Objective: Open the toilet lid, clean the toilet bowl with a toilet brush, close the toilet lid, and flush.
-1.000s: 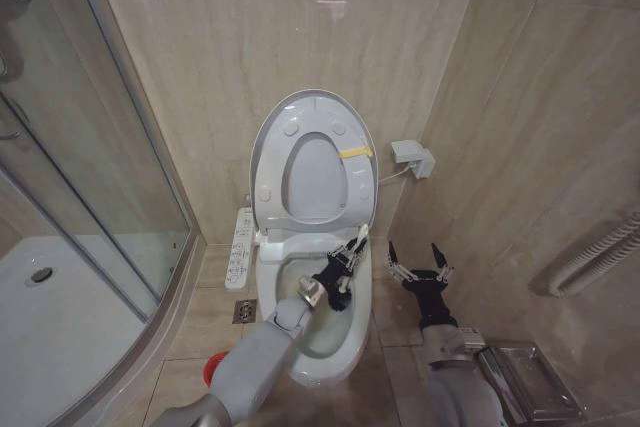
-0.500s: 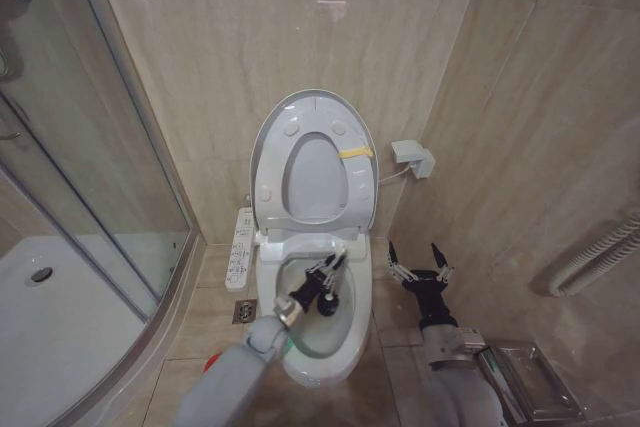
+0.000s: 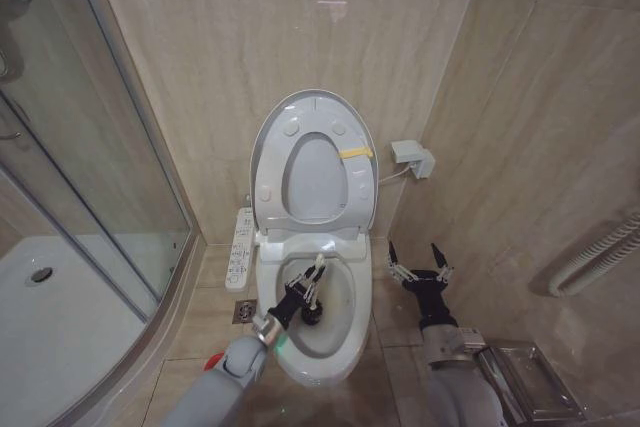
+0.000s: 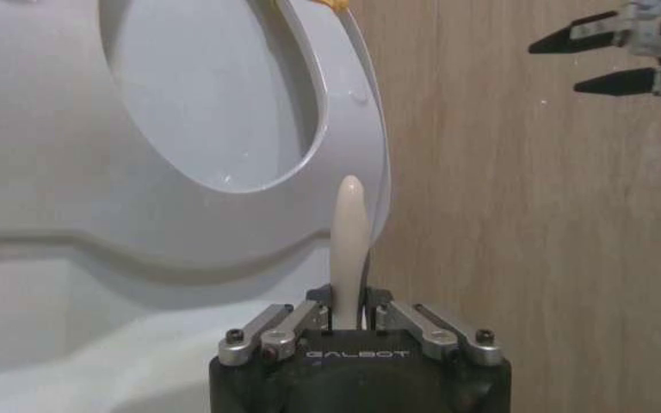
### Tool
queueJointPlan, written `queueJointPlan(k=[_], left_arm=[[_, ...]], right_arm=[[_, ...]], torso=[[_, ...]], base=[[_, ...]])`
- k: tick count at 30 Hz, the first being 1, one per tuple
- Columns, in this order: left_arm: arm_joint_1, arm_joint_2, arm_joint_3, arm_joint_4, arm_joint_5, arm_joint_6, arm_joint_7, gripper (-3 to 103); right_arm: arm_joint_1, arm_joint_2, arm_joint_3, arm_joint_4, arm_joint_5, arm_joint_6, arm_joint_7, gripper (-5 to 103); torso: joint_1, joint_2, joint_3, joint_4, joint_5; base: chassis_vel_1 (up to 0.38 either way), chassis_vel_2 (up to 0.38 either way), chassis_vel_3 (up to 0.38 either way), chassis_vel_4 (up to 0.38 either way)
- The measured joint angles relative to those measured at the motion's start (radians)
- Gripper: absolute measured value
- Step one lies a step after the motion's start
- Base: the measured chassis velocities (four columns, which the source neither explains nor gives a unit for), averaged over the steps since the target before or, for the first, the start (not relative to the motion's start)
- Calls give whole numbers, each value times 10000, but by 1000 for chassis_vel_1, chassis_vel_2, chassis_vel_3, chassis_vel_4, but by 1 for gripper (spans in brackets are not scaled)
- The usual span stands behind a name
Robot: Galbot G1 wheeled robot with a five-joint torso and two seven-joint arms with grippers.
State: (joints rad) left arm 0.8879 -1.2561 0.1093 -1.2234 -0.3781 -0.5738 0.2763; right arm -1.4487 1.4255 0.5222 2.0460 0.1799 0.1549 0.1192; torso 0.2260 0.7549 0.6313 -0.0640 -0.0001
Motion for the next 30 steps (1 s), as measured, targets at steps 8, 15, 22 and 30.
queueJointPlan(k=[8,15,22,30], left_arm=[[874,258,-229,-411,306,18,24,18],[1265,436,-411,-370,527,-32,309,18],[921,341,-475,-169,536,-109,354,18],[148,-165,-325,-49,360,9,267,18]], right_arm=[[0,0,0,0,0,0,0,100],[0,0,0,0,0,0,0,100],[0,0,0,0,0,0,0,100],[0,0,0,0,0,0,0,100]], torso=[[0,0,0,1,1],[0,0,0,2,1],[0,0,1,0,2],[1,0,2,-2,0]], base=[[0,0,0,0],[0,0,0,0],[0,0,0,0],[0,0,0,0]])
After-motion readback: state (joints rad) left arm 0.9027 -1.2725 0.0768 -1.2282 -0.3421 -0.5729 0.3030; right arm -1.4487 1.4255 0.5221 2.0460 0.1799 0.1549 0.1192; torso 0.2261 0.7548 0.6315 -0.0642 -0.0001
